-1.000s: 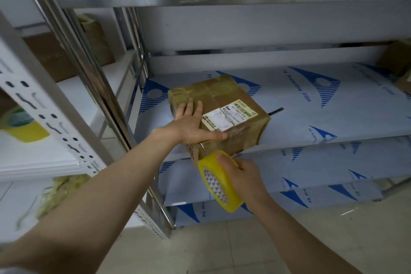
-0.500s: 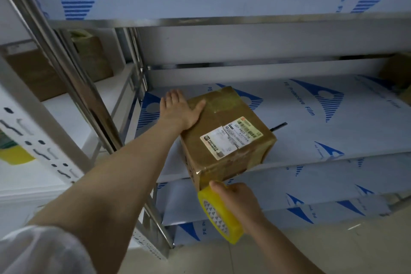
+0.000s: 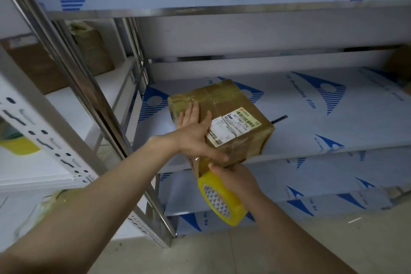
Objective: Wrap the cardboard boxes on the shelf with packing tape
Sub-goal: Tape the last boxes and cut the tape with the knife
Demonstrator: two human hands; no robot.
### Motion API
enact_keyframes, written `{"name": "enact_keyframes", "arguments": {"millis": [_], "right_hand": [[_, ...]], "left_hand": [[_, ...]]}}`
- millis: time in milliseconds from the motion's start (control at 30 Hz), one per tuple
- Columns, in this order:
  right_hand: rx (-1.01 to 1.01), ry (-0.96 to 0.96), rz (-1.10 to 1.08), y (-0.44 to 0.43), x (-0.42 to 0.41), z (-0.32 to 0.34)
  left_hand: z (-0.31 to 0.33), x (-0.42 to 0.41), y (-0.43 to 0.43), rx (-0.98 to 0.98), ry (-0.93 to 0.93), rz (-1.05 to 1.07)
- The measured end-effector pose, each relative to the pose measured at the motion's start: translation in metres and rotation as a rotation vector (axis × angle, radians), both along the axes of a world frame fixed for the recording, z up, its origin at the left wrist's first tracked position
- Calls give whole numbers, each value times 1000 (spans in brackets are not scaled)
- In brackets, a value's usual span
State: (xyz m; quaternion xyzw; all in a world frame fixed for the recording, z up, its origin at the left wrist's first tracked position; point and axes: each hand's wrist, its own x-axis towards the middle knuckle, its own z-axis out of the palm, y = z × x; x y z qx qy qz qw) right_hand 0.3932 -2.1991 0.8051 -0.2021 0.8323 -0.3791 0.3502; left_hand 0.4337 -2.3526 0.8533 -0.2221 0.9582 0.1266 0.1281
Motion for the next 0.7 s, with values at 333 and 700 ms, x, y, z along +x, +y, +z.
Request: {"name": "enact_keyframes", "arguments": {"millis": [333, 700], "right_hand": [[-55, -386, -77, 12, -6, -10], [-519, -329, 168, 66, -11, 87]], "left_hand": [[-58, 35, 5, -231, 700, -178], [42, 30, 12, 198, 706, 115]]}}
